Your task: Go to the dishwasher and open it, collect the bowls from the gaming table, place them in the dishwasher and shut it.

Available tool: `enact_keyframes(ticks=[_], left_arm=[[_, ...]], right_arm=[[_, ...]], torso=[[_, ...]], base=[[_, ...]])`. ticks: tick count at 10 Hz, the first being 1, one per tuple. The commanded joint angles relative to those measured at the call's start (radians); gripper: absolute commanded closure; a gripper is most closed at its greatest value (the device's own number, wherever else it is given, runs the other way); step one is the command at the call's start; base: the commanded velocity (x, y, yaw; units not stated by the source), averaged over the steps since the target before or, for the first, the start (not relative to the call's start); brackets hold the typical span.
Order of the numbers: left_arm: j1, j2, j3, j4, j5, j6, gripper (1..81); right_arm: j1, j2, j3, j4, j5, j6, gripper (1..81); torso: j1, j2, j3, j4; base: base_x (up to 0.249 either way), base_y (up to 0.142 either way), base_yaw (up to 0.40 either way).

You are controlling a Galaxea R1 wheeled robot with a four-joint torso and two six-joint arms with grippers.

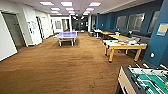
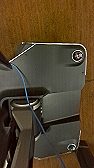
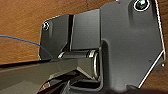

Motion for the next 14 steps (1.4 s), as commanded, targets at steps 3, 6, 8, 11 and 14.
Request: enact_keyframes(ticks=[3, 6, 8, 11, 14], left_arm=[[-0.069, -0.002, 0.002, -0.007, 0.04, 0.001, 1.0], [-0.069, -0.002, 0.002, -0.006, 0.035, 0.001, 1.0], [-0.069, -0.001, 0.002, -0.006, 0.034, 0.001, 1.0], [-0.069, -0.001, 0.0, -0.007, 0.032, 0.001, 1.0], [-0.069, -0.004, 0.0, -0.006, 0.032, 0.001, 1.0]], right_arm=[[0.066, -0.003, 0.007, -0.003, -0.03, 0.001, 1.0], [0.064, -0.002, 0.007, -0.003, -0.03, 0.001, 1.0], [0.063, -0.003, 0.007, -0.003, -0.03, 0.001, 1.0], [0.058, -0.003, 0.007, -0.006, -0.03, 0.001, 1.0], [0.058, 0.001, 0.013, -0.006, -0.03, 0.001, 1.0]], torso=[[0.0, 0.0, 0.0, 0.0], [0.0, 0.0, 0.0, 0.0], [0.0, 0.0, 0.0, 0.0], [0.0, 0.0, 0.0, 0.0], [0.0, 0.0, 0.0, 0.0]], base=[[0.191, 0.0, 0.0], [0.191, 0.0, 0.0], [0.19, 0.0, 0.0], [0.191, 0.0, 0.0], [0.192, 0.0, 0.0]])
